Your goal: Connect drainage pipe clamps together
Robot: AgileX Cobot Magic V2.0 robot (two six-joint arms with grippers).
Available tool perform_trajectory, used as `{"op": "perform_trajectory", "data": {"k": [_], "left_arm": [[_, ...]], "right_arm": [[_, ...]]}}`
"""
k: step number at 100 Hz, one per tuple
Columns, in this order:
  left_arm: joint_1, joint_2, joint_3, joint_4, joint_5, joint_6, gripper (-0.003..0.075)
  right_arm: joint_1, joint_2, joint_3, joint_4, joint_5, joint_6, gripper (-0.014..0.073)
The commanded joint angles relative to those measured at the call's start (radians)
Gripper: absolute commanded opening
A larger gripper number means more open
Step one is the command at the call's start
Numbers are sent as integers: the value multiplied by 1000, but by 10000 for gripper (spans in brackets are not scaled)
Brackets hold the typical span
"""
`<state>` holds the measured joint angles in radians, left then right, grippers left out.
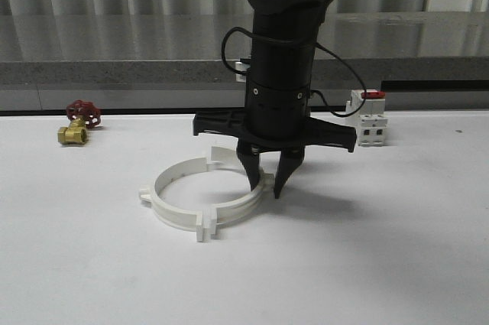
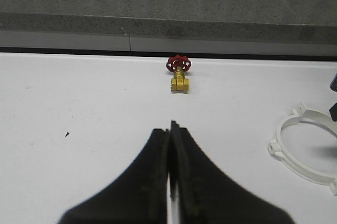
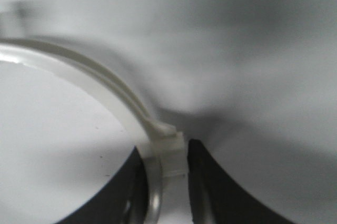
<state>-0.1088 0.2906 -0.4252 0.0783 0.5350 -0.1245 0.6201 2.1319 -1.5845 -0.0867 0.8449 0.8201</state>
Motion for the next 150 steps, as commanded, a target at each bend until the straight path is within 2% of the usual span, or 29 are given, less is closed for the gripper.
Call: {"op": "perform_trajectory", "data": {"k": [1, 40, 47, 54, 73, 80, 118, 135, 150], "left_arm": [[-7, 7, -25, -7, -77, 0, -21], [-7, 7, -25, -7, -77, 0, -21], [-7, 7, -25, -7, -77, 0, -21], [-7, 7, -25, -7, -77, 0, -21], [-7, 7, -25, -7, -77, 0, -21], [-7, 7, -25, -7, -77, 0, -21], [-7, 7, -25, -7, -77, 0, -21], [-7, 7, -25, -7, -77, 0, -21], [-7, 7, -25, -7, -77, 0, -21]], "right_arm": [[9, -60, -31, -1, -27, 0, 49], [14, -60, -31, 4, -30, 0, 49], [14, -60, -31, 8, -30, 0, 70], [14, -60, -31, 10, -30, 0, 128], [14, -60, -31, 13, -33, -1, 358], [14, -60, -31, 13, -33, -1, 404], [14, -68, -40, 11, -30, -3, 405], [13, -107, -78, -22, -28, -92, 405], [-30, -174, -94, -55, -6, -143, 405]]}}
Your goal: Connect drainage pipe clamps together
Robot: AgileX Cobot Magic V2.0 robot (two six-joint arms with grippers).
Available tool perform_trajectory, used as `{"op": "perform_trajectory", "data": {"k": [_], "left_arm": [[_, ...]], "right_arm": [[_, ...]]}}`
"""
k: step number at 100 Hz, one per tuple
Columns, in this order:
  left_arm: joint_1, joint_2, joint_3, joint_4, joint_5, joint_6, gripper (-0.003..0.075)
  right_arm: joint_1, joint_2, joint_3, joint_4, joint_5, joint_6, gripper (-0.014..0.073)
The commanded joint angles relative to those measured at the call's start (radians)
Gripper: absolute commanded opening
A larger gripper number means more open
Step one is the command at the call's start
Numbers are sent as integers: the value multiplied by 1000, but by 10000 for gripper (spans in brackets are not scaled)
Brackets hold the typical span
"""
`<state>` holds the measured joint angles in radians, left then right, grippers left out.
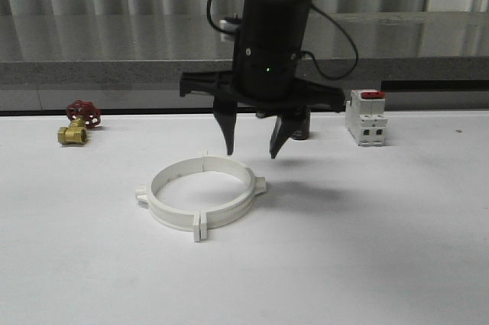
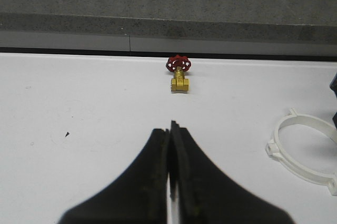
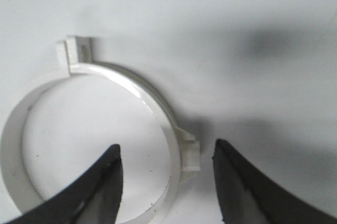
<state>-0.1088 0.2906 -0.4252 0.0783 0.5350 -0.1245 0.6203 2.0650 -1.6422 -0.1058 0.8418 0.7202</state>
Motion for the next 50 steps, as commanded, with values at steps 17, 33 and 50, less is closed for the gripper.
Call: {"op": "perform_trajectory", "data": {"k": [17, 33, 50], "left_arm": [[-7, 7, -25, -7, -77, 0, -21], [-7, 7, -25, -7, -77, 0, -21], [-7, 7, -25, -7, -77, 0, -21]], "right_arm": [[-120, -214, -30, -36, 24, -181, 405], [-246, -322, -29, -35, 76, -313, 405], [-419, -426, -24, -29, 145, -404, 405]]}}
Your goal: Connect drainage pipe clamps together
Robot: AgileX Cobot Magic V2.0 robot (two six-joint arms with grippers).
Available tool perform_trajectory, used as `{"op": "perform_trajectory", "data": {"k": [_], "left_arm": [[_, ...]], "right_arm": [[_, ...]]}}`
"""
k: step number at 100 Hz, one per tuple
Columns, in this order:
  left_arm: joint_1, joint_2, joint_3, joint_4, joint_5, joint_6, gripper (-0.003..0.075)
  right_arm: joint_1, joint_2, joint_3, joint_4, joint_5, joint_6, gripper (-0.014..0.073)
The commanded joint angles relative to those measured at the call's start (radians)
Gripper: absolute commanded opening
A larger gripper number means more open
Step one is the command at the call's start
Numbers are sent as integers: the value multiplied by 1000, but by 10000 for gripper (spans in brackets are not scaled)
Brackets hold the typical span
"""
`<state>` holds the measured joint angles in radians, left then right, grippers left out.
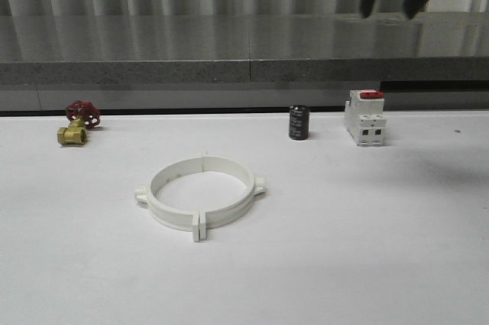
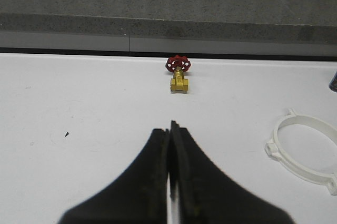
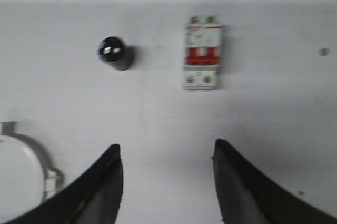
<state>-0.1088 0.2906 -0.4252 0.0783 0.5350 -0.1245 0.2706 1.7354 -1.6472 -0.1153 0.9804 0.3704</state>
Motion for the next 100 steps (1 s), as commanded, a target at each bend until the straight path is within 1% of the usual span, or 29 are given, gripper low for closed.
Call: {"op": "perform_trajectory", "data": {"k": [1, 12, 24, 31, 38, 49, 60, 70, 78, 100], "left_arm": [[-7, 7, -25, -7, -77, 0, -21], [-7, 7, -25, -7, -77, 0, -21], [-7, 7, -25, -7, -77, 0, -21], [-7, 7, -25, -7, -77, 0, -21], [-7, 7, -25, -7, -77, 0, -21], [-7, 7, -25, -7, -77, 0, -21], [-7, 7, -25, -7, -77, 0, -21], [-7, 7, -25, -7, -77, 0, -21], [-7, 7, -25, -7, -77, 0, -21], [-7, 7, -25, -7, -77, 0, -21]], "right_arm": [[-84, -101, -16, -20, 10, -59, 405], [-192, -183, 33, -20, 14, -108, 405], [-304, -289, 142, -3, -17, -132, 405], [-352, -361, 221, 23, -51, -135, 405], [-378, -436, 307, 35, -85, -151, 405], [-379, -555, 441, 46, -154, -156, 405], [-379, -657, 582, 94, -203, -165, 405], [-374, -759, 699, 143, -207, -224, 403], [-349, -841, 788, 170, -206, -271, 402], [-278, -1077, 956, 172, -156, -324, 402]]}}
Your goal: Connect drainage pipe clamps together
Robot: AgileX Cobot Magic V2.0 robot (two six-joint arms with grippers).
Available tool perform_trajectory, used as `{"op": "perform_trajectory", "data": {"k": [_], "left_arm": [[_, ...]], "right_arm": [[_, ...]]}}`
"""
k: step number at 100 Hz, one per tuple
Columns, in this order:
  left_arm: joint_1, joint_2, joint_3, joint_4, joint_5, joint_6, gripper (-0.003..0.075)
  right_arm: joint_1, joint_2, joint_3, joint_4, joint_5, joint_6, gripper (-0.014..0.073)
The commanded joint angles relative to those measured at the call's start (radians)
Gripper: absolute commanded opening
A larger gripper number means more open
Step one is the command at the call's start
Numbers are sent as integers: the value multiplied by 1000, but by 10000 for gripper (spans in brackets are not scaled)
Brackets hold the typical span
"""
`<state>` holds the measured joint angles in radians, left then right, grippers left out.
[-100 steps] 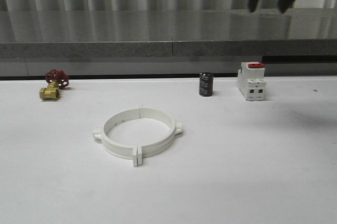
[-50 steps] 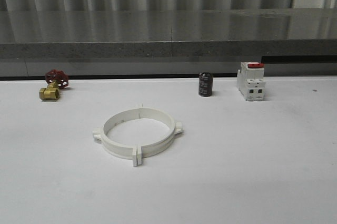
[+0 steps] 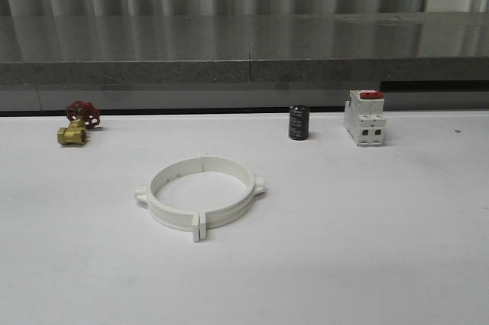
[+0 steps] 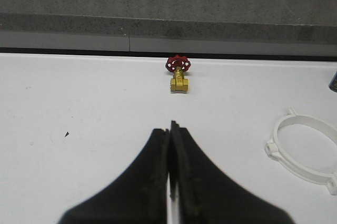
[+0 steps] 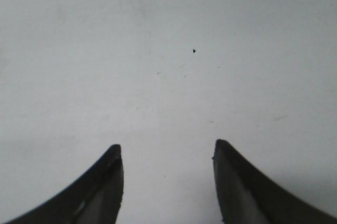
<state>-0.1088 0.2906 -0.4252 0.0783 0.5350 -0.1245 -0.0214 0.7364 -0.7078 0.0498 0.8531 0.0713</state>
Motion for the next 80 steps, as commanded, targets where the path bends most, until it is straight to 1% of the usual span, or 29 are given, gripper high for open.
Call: {"op": "perform_trajectory", "data": {"k": [1, 19, 26, 31, 38, 57, 59, 63, 80], "left_arm": [[-7, 7, -25, -7, -77, 0, -21], [-7, 7, -25, -7, -77, 0, -21], [-7, 7, -25, -7, -77, 0, -21], [-7, 7, -25, -7, -77, 0, -21], [-7, 7, -25, -7, -77, 0, -21], [-7, 7, -25, -7, -77, 0, -21], [-7, 7, -25, -7, -77, 0, -21], [-7, 7, -25, -7, -77, 0, -21], [-7, 7, -25, -7, -77, 0, -21]], "right_arm": [[16, -93, 25, 7, -26, -25, 402], [17, -248, 81, 5, 20, -25, 402], [17, -288, 89, 3, 28, -25, 377], [17, -309, 91, 2, 28, -25, 334], [17, -318, 92, -2, 28, -25, 246], [17, -318, 92, -3, 17, -25, -56], [17, -318, 92, -3, 16, -25, -76], [17, -318, 92, -3, 15, -25, -62], [17, -318, 92, -3, 18, -25, -68]]}}
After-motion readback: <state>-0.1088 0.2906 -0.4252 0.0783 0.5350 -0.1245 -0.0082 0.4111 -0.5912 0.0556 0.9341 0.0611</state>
